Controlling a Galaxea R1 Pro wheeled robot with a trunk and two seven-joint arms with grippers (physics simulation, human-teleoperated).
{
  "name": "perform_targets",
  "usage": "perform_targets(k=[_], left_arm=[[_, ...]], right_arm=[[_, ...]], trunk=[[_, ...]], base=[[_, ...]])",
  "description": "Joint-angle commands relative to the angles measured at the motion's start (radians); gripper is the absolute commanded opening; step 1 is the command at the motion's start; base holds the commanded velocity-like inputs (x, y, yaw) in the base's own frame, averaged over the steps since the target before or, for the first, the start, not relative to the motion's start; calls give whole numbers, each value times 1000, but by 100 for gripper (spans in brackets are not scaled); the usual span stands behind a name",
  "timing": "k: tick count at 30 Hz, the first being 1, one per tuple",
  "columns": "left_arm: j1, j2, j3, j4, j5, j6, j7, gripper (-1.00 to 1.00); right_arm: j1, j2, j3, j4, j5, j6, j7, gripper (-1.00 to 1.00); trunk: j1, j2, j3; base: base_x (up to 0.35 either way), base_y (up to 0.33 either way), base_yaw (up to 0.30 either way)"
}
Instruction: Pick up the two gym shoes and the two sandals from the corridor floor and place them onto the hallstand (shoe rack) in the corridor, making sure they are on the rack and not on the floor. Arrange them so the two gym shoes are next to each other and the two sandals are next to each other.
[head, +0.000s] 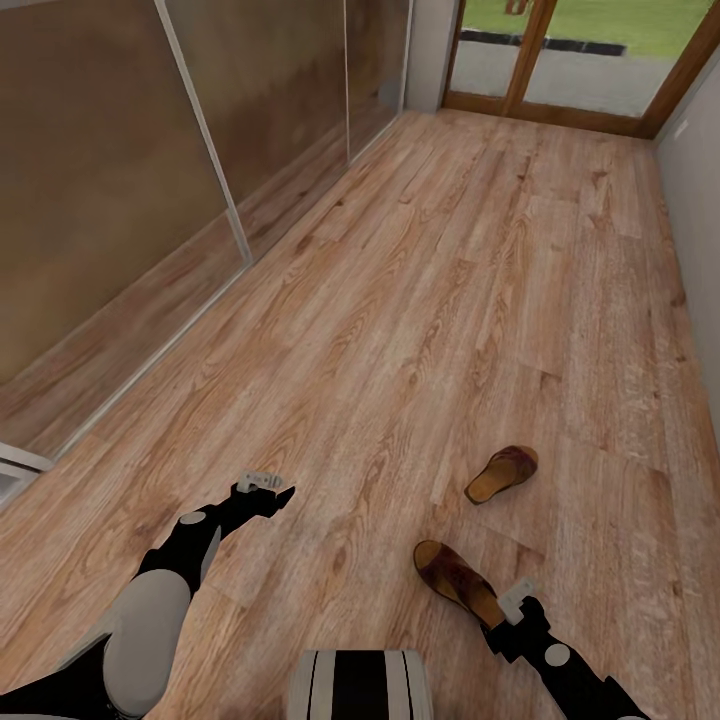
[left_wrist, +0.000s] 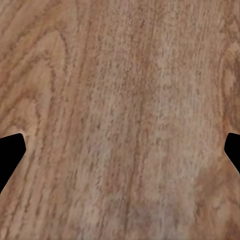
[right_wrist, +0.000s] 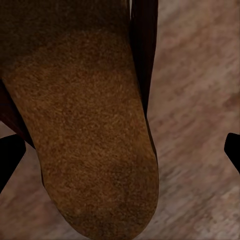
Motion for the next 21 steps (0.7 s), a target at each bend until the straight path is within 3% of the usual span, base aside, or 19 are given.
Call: perform_targets(k=[1, 9, 14, 21], left_arm=[[-1, -1, 8, -1, -11, -6, -5, 100], [-1, 0, 8, -1, -11, -6, -5, 100], [-1, 1, 8, -1, -11, -6, -5, 100], [-1, 1, 8, -1, -11, -5, -5, 100]], right_arm=[[0, 1, -9, 0, 7, -4, 7, 100], [0, 1, -9, 0, 7, -4, 7, 100], [0, 1, -9, 0, 7, -4, 7, 100], [0, 1, -9, 0, 7, -4, 7, 100]], trunk=[[0, 0, -1], [0, 0, -1], [2, -1, -25], [2, -1, -31]], base=[[3, 3, 0], [1, 1, 0], [0, 0, 0], [0, 0, 0]])
